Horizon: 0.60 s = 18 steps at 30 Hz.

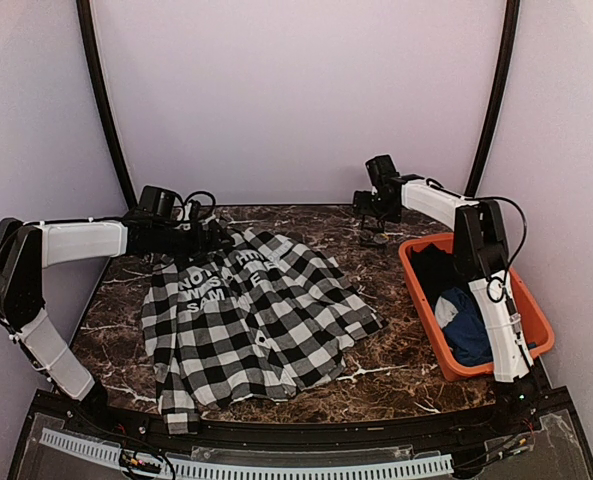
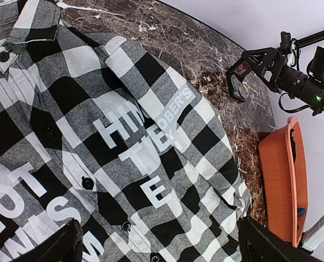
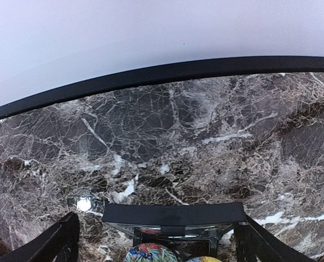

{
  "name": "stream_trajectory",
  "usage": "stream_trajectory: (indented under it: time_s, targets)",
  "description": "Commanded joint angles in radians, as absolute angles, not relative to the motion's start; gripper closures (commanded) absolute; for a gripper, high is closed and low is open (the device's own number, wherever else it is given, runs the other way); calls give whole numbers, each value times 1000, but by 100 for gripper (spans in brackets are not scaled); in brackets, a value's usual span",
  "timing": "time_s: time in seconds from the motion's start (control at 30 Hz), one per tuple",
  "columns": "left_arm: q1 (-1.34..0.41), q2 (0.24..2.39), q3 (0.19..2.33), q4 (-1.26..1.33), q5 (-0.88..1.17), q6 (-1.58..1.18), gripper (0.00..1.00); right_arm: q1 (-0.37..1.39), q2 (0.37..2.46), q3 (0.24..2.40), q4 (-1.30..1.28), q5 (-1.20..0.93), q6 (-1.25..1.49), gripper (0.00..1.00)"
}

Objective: Pin the brooch onto the clothing
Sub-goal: Move the brooch box to the center of the board.

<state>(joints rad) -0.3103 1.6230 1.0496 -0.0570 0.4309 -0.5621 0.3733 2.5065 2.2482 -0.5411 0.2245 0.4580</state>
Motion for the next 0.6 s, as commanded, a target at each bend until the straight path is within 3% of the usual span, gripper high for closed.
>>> stream_trajectory:
  time_s: [0.0, 0.3, 0.57]
  targets:
    - [-302, 1606, 1034, -49, 448, -565, 1, 402, 2511, 2281, -507, 224, 466, 5]
    - [-299, 1600, 1034, -51, 449, -565, 1, 423, 2521, 2290, -513, 214, 473, 5]
    - [-298, 1597, 1035, -51, 451, -566, 1, 412, 2384, 2118, -510, 226, 378, 1]
